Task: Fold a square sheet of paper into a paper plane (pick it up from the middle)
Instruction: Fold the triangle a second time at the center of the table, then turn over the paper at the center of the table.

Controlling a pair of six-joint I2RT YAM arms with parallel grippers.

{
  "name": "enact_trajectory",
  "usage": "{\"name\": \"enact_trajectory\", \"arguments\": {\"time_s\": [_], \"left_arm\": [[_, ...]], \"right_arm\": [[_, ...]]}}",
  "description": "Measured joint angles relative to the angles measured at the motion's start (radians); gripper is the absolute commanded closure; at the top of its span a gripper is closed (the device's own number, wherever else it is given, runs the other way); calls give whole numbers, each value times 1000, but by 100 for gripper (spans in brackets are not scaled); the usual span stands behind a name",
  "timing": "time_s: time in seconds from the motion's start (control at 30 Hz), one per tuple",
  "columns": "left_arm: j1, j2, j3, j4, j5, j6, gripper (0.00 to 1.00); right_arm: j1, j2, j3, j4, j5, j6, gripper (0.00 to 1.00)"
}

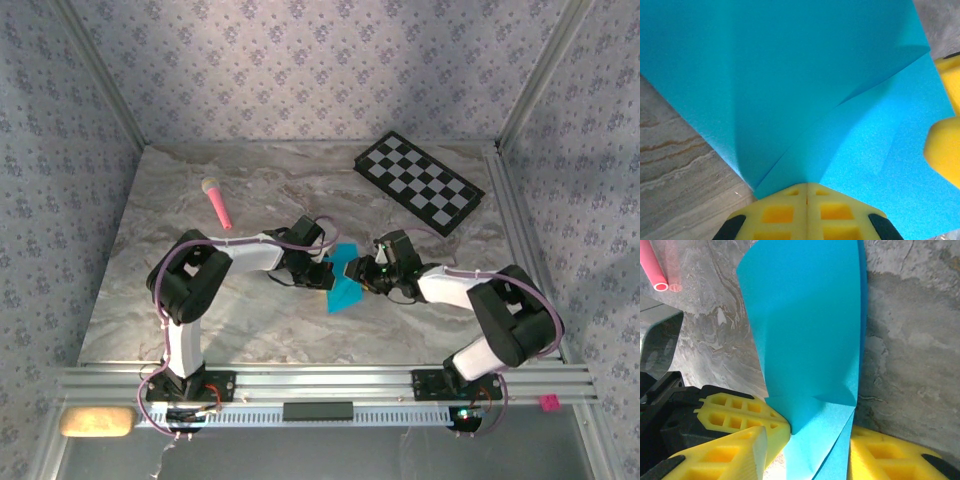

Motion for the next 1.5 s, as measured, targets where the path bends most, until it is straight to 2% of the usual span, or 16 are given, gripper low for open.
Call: {"name": "enact_trajectory", "arguments": {"time_s": [0.27,0.47,0.73,0.8,0.97,1.1,1.27,1.5], "left_arm": [[0,0,0,0,0,0,96],[0,-3,-2,1,-1,-5,95],[0,-52,-31,3,-25,-27,82],[0,-81,-40,5,-34,-36,78],[0,-190,-67,10,-83,-43,75],[3,-309,-109,12,-159,-50,73],[27,-486,-195,14,-265,-61,73],[92,-715,-334,44,-387,-91,62]], "right_arm": [[-12,31,-8,29,1,2,65],[-24,48,-24,64,4,18,75],[-35,55,-25,89,3,19,89],[-37,55,-25,89,3,18,90],[-37,20,-24,55,5,-2,93],[-35,-60,4,-61,29,-55,94],[-3,-157,127,-301,134,-164,95],[104,-195,375,-666,401,-287,96]]}}
